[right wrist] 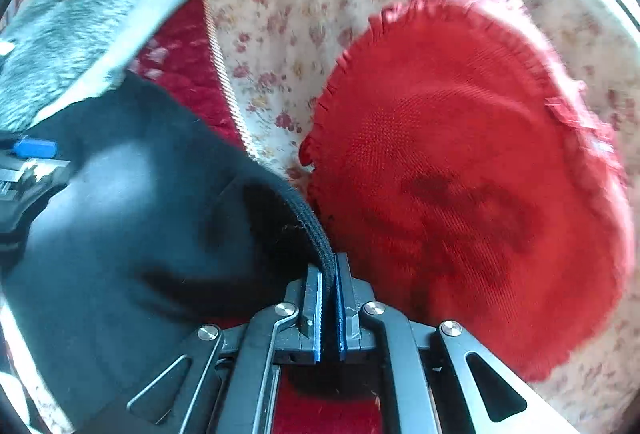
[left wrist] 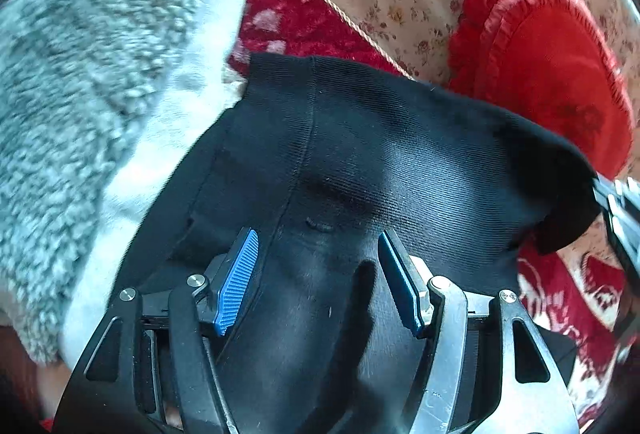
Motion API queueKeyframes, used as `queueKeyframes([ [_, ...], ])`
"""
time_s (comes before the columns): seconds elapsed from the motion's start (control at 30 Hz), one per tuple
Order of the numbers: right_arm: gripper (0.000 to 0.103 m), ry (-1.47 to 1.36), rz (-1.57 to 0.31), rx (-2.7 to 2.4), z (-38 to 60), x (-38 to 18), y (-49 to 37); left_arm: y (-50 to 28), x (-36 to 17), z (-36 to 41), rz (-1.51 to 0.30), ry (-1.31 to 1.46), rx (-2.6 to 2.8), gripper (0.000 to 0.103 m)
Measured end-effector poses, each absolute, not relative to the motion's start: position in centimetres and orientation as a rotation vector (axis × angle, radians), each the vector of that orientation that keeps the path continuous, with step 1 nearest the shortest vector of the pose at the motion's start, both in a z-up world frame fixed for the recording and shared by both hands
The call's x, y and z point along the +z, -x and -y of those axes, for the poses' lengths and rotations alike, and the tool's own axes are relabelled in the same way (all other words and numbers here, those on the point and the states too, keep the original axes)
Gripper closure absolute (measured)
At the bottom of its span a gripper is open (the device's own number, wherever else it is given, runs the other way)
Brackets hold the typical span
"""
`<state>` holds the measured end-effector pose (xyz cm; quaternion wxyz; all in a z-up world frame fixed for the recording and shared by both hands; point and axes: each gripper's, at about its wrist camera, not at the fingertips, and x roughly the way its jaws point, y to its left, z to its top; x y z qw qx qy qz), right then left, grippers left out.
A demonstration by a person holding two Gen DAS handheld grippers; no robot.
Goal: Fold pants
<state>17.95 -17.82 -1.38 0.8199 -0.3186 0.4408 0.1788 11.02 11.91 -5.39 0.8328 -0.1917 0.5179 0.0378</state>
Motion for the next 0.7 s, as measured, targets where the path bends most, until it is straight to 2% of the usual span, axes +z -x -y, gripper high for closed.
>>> queueKeyframes([
  [0.2, 0.099, 0.573, -0.858, 0.441, 19.1, 2.2, -6.3, -6.6, -3.1, -14.8, -1.028, 0.457, 0.084, 0.04],
  [0.37, 0.099, 0.494, -0.961, 0.497, 19.3, -1.3, 2.0, -2.3, -2.6, -17.6, -0.998, 0.538, 0.105, 0.041],
  [0.43, 0.099, 0.445, -1.019, 0.482, 19.6, -3.8, 3.1, -0.6, -2.4, -18.6, -0.979, 0.566, 0.127, 0.038],
  [0.5, 0.098, 0.413, -1.06, 0.473, 19.7, -5.8, 3.5, 0.4, -2.6, -18.8, -0.985, 0.567, 0.138, 0.032],
  [0.63, 0.098, 0.409, -1.061, 0.449, 19.3, -6.8, 3.9, 0.4, -3.1, -18.6, -1.0, 0.556, 0.141, 0.032],
  [0.7, 0.095, 0.404, -1.062, 0.417, 19.1, -6.4, 3.6, -0.4, -3.5, -18.4, -1.013, 0.56, 0.135, 0.032],
])
